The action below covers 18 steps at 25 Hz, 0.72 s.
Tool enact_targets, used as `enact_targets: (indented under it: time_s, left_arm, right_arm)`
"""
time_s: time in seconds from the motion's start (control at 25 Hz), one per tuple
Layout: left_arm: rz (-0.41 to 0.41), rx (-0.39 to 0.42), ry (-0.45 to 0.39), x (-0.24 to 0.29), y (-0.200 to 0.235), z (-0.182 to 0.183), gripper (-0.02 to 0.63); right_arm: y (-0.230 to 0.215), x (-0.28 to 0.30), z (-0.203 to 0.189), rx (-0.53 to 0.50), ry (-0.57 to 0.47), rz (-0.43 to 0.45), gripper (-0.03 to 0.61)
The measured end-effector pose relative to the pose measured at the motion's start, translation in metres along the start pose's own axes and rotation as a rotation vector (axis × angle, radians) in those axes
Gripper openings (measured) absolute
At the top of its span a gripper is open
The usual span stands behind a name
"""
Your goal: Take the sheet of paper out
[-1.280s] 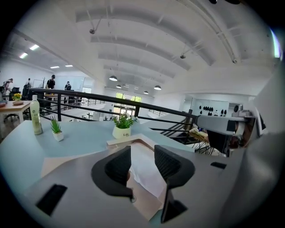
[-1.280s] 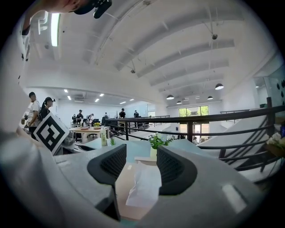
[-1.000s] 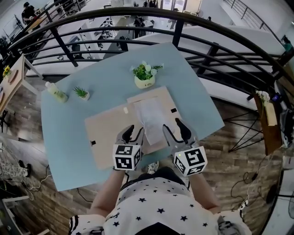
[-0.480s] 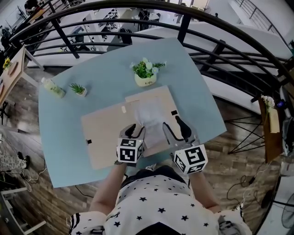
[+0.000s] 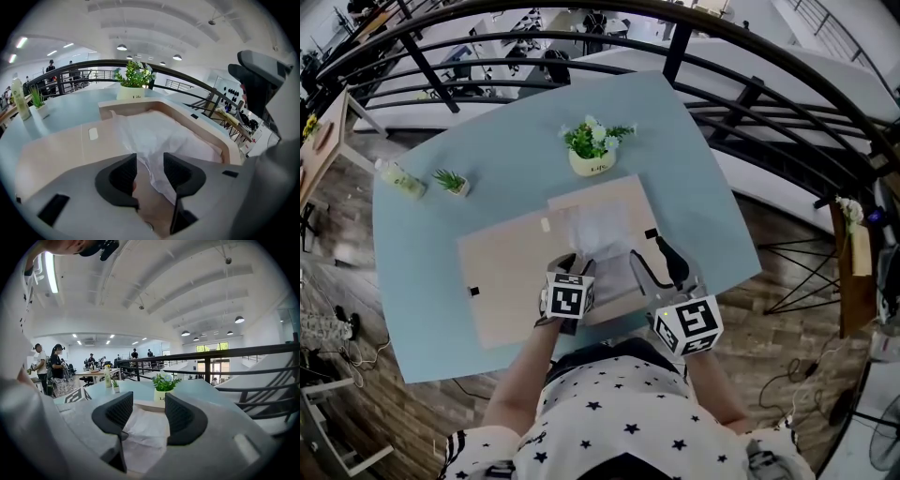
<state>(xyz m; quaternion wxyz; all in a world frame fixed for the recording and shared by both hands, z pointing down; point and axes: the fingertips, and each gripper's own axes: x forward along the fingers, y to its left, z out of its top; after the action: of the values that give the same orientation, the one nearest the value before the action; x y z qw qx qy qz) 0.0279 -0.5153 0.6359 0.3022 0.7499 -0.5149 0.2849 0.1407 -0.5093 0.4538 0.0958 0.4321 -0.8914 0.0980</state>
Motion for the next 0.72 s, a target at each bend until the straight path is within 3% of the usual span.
enact_targets:
  time_s: [0.44,0.72]
  left_arm:
    - [0.043,0.06,0.051,0.016,0.002,-0.005,0.169]
    - [0.093,0.069,0.045,0.017,0.009,-0.006,0.088]
  right_arm:
    - [-0.009,0.006,-0.006,0.001,0.015,0.004,0.199]
    - [-0.009,0.006,-0.006,0.003,0.011,0.001,0.199]
